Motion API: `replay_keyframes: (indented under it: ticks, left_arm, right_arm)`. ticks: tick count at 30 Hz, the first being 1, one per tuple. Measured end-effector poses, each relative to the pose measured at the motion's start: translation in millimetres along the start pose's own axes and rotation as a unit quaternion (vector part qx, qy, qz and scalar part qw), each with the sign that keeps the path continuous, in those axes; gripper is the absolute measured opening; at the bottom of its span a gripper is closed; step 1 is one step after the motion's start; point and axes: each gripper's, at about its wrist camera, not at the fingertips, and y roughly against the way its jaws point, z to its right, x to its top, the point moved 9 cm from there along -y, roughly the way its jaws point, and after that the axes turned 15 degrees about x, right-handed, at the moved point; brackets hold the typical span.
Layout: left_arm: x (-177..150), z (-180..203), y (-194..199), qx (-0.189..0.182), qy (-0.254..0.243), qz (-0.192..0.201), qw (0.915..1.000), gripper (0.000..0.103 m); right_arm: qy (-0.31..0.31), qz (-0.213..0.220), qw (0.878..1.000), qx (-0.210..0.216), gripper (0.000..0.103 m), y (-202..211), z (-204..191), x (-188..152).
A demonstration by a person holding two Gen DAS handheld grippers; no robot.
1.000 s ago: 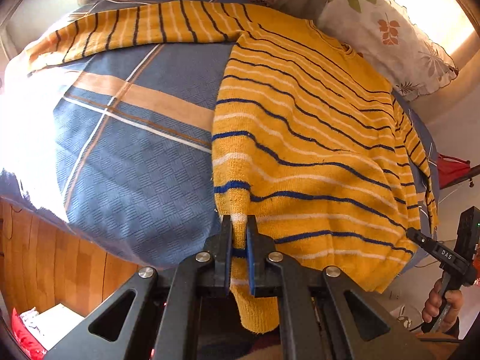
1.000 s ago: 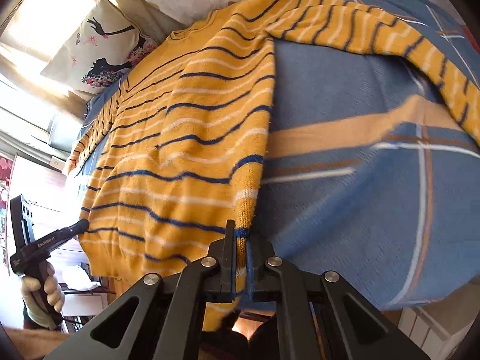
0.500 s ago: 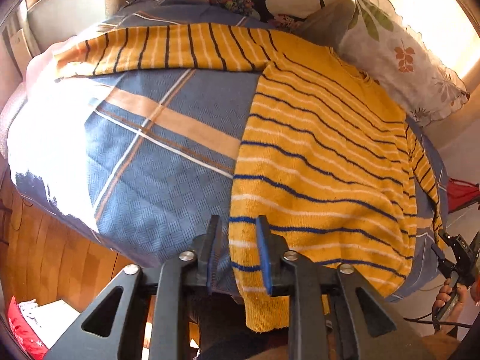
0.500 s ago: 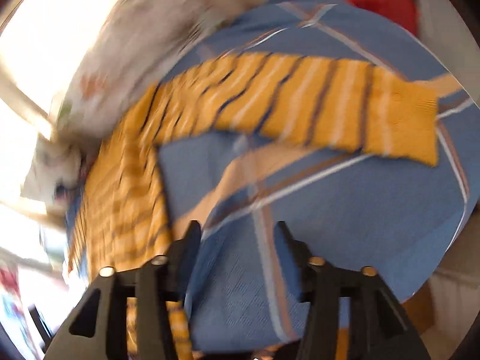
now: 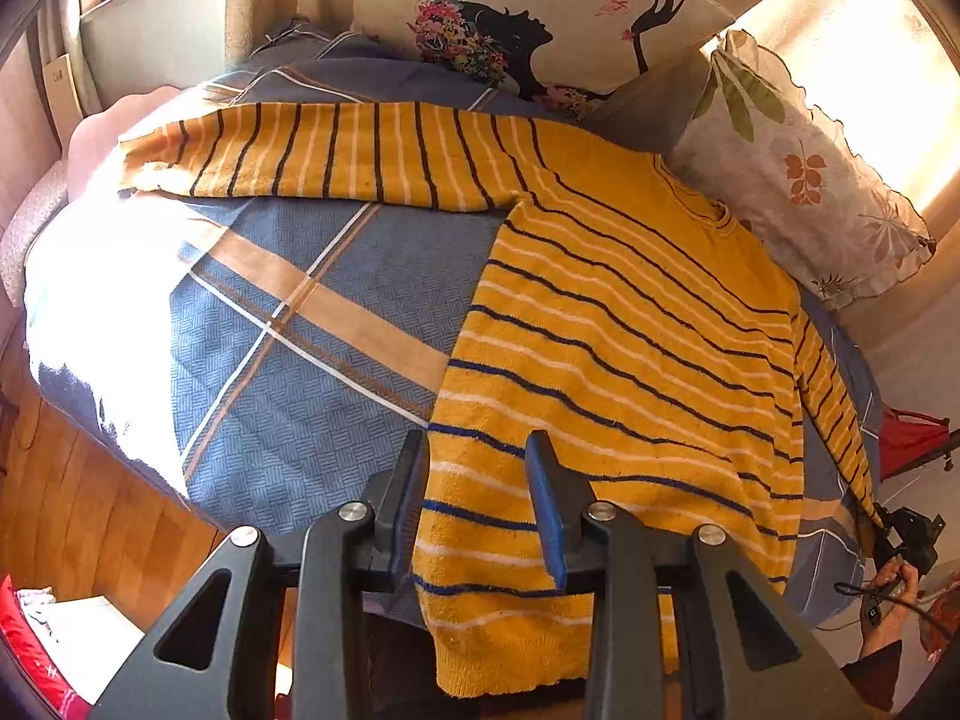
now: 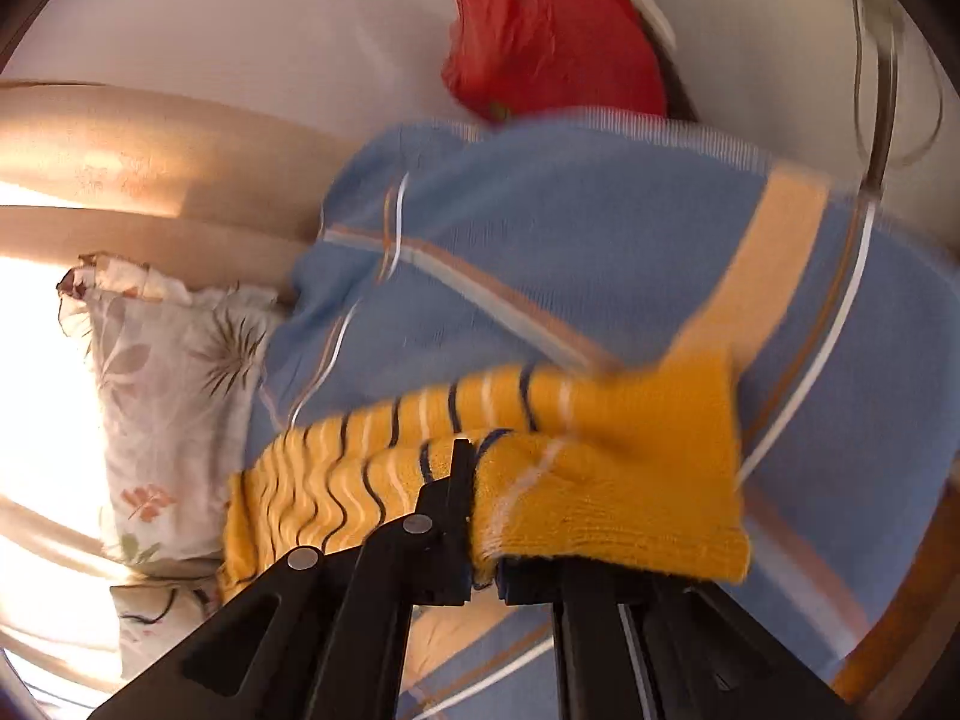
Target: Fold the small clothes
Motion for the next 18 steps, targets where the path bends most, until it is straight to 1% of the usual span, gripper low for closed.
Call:
replay_keyframes:
  ticks: [3, 5, 7, 9, 12, 14, 15, 18]
  left_arm:
    - [7.6, -1.8, -5.2, -0.007, 0.012, 0.001, 0.9999, 0.033]
    - [12.1, -3.3, -9.8, -0.013, 0.020, -0.001, 0.9997, 0.033]
    - [16.5, -4.2, -13.9, -0.020, 0.025, -0.001, 0.9995, 0.033]
    - [21.0, -5.0, -17.4, -0.029, 0.028, 0.000, 0.9992, 0.033]
    - [27.1, -8.5, -23.2, -0.042, 0.032, -0.001, 0.9986, 0.035]
    - [30.4, -13.5, -27.5, -0.049, 0.036, -0.003, 0.9982, 0.035]
    - [31.4, -16.9, -29.6, -0.052, 0.038, -0.004, 0.9979, 0.035]
    - [34.7, -31.8, -34.9, -0.056, 0.043, -0.007, 0.9975, 0.036]
  right_arm:
    - [0.038, 0.030, 0.999, -0.015, 0.006, 8.6, -22.2, 37.2]
    - [0.065, 0.031, 0.997, -0.019, 0.006, 4.5, -44.7, 46.4]
    - [0.110, 0.020, 0.993, -0.023, 0.006, -3.6, -75.0, 44.3]
    - [0.154, -0.001, 0.988, -0.013, 0.006, -15.8, -109.4, 28.7]
    - [0.224, -0.053, 0.973, 0.013, 0.006, -48.5, -169.4, -21.6]
    - [0.268, -0.097, 0.958, 0.037, 0.006, -76.4, -211.1, -68.9]
    - [0.295, -0.123, 0.946, 0.051, 0.006, -94.8, -235.9, -100.4]
    - [0.356, -0.193, 0.911, 0.077, 0.006, -138.7, -285.2, -186.1]
